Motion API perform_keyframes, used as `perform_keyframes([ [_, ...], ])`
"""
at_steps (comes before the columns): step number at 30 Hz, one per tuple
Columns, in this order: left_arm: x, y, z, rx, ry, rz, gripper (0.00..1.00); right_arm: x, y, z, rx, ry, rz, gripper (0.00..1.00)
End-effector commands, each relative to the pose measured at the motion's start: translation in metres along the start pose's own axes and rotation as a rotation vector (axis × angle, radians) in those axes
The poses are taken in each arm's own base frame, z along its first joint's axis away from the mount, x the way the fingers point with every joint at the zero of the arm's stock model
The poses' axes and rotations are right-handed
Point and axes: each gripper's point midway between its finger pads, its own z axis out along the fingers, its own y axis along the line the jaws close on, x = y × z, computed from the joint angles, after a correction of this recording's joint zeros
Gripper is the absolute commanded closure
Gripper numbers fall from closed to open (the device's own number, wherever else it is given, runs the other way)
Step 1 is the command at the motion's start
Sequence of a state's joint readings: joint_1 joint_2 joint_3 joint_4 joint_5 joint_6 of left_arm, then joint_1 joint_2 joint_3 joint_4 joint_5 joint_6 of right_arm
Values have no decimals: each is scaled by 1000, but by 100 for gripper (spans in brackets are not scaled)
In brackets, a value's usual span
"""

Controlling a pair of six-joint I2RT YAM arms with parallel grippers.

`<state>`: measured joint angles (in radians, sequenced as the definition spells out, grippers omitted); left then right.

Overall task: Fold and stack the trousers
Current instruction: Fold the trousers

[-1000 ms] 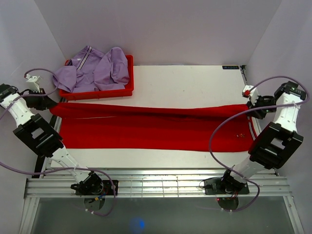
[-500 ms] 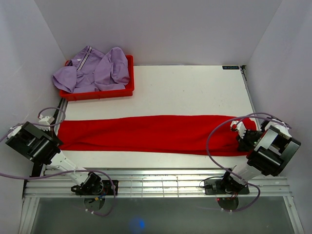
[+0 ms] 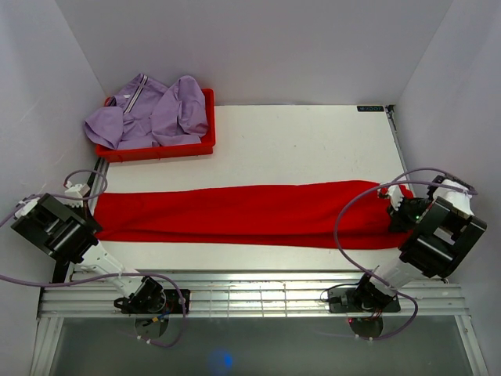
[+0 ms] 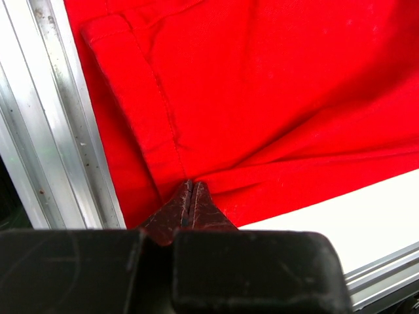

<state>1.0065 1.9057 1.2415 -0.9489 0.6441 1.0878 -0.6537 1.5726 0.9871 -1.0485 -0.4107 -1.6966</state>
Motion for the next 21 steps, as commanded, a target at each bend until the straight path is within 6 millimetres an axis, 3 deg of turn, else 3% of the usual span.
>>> perform_keyframes([
  [1, -22, 51, -17, -179, -16, 137, 100, -5, -40, -47, 143, 72, -112, 92],
  [5, -17, 50, -16, -178, -5, 139, 100, 1, -25, -49, 107, 120, -151, 92],
  [12, -26, 30, -23, -94, -30, 180, 100, 37, -25, -5, 117, 204, -102, 92],
  [21, -66, 31, -71, -163, -79, 451, 100, 45, -25, 5, 94, 210, -43, 92],
])
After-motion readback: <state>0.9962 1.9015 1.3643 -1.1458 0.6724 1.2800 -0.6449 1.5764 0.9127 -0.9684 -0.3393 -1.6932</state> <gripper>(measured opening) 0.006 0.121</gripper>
